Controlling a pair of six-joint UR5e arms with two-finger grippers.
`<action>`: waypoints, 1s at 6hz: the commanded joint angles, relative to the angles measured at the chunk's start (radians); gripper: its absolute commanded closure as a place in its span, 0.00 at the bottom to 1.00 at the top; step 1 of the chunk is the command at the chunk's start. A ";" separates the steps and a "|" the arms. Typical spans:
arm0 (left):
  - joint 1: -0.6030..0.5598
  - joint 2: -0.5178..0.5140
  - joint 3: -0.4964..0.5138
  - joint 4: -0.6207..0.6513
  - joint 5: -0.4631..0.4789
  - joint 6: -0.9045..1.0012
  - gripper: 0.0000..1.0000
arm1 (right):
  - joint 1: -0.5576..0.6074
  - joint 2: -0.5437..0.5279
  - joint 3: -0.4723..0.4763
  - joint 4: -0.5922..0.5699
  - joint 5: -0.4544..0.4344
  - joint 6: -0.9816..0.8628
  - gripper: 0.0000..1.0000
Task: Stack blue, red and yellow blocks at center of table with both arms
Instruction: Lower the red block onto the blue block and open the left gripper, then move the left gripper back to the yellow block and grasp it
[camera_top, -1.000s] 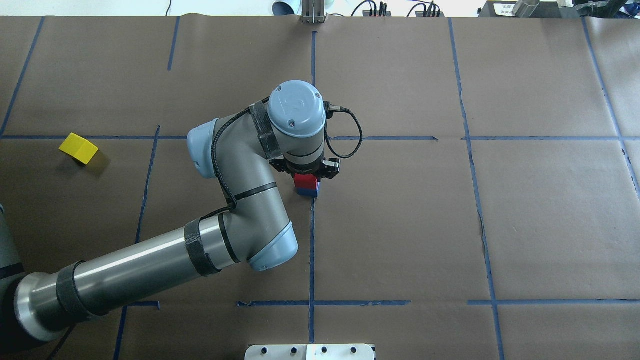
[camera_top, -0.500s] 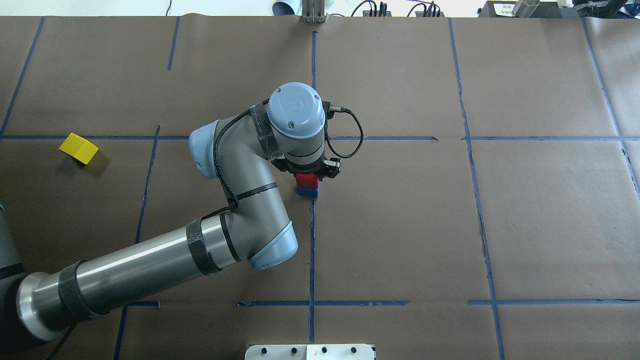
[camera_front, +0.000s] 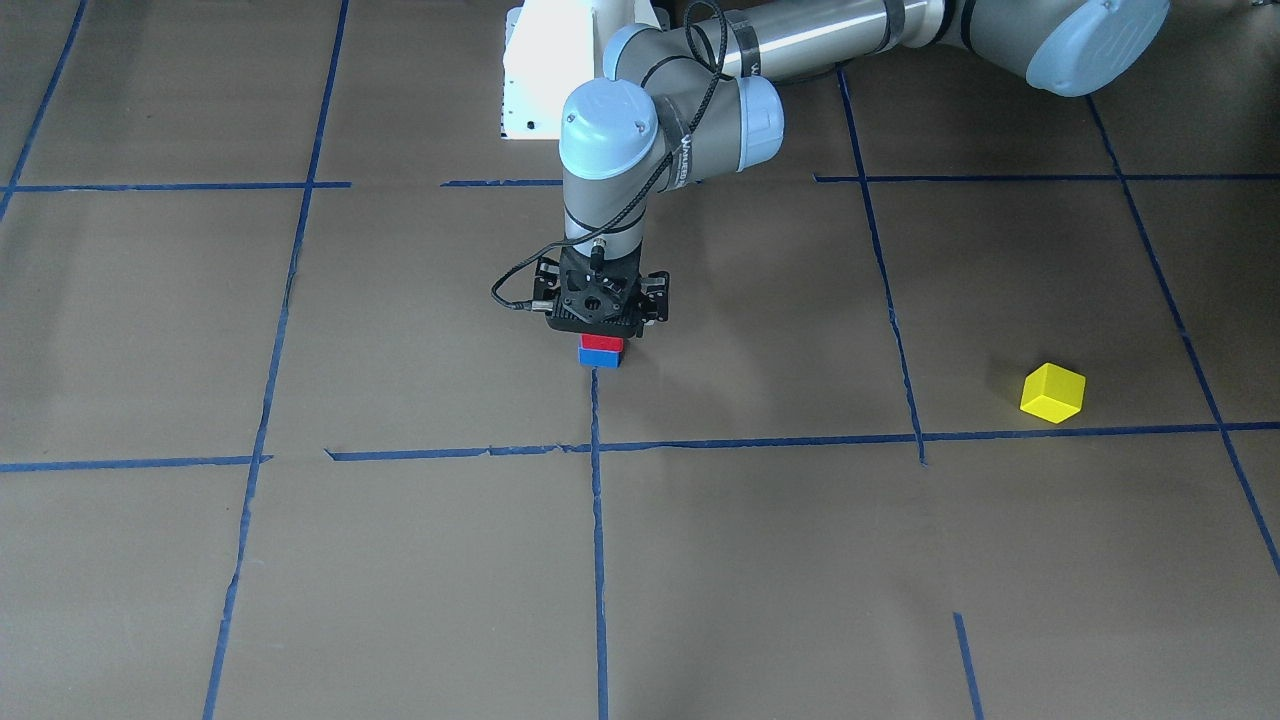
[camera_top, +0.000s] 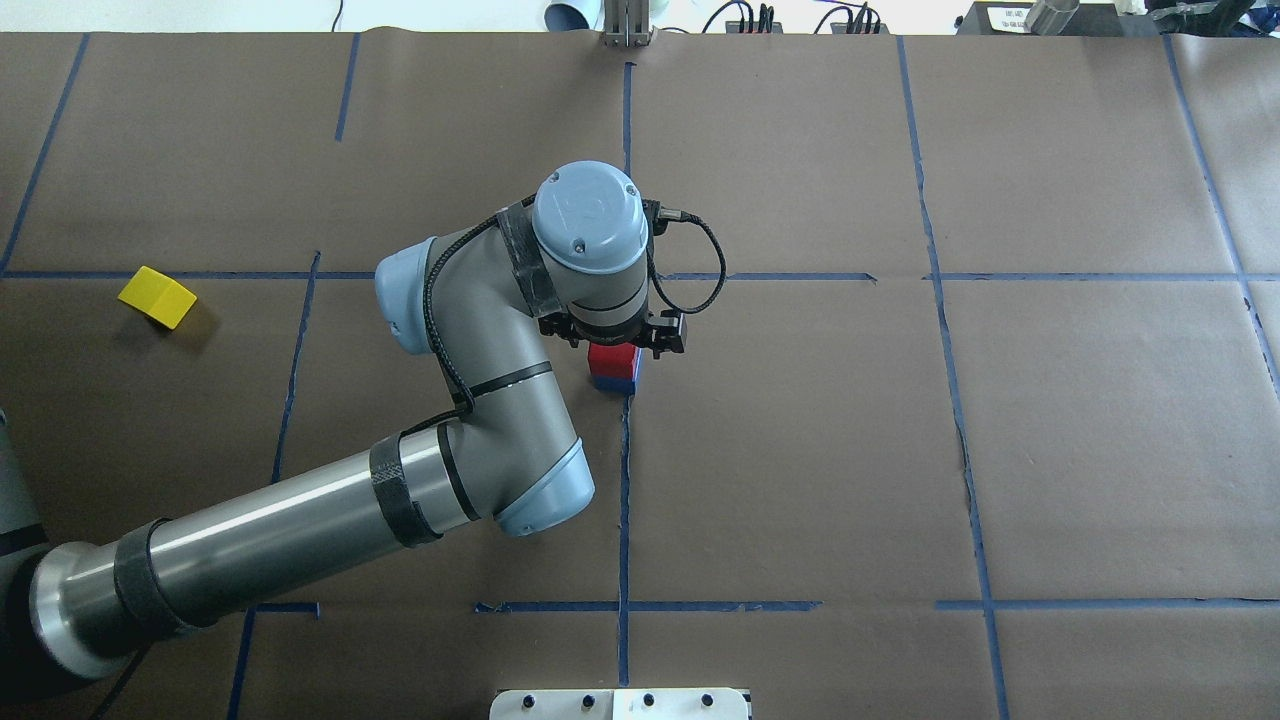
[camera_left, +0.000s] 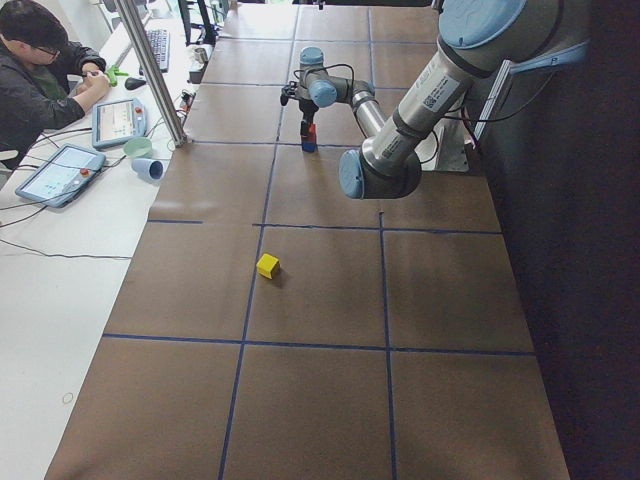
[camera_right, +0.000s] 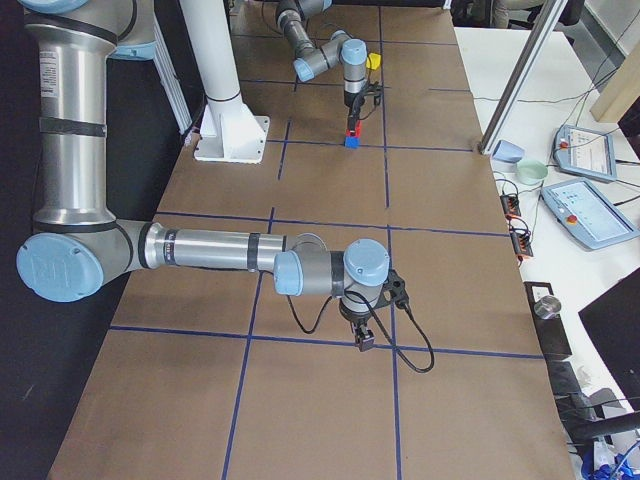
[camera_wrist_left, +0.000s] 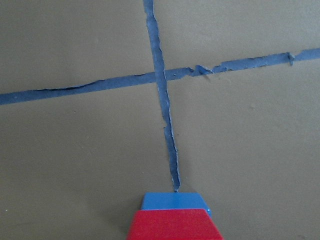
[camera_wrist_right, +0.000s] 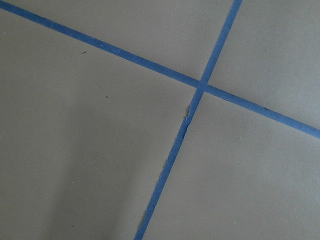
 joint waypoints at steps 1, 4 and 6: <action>-0.095 0.009 -0.048 0.029 -0.086 0.056 0.00 | 0.000 0.000 0.000 0.000 0.000 0.000 0.00; -0.366 0.350 -0.226 0.023 -0.264 0.512 0.00 | 0.000 -0.003 -0.010 -0.002 -0.003 0.002 0.01; -0.602 0.613 -0.209 -0.019 -0.382 0.860 0.00 | 0.038 -0.036 -0.010 -0.002 -0.003 0.084 0.01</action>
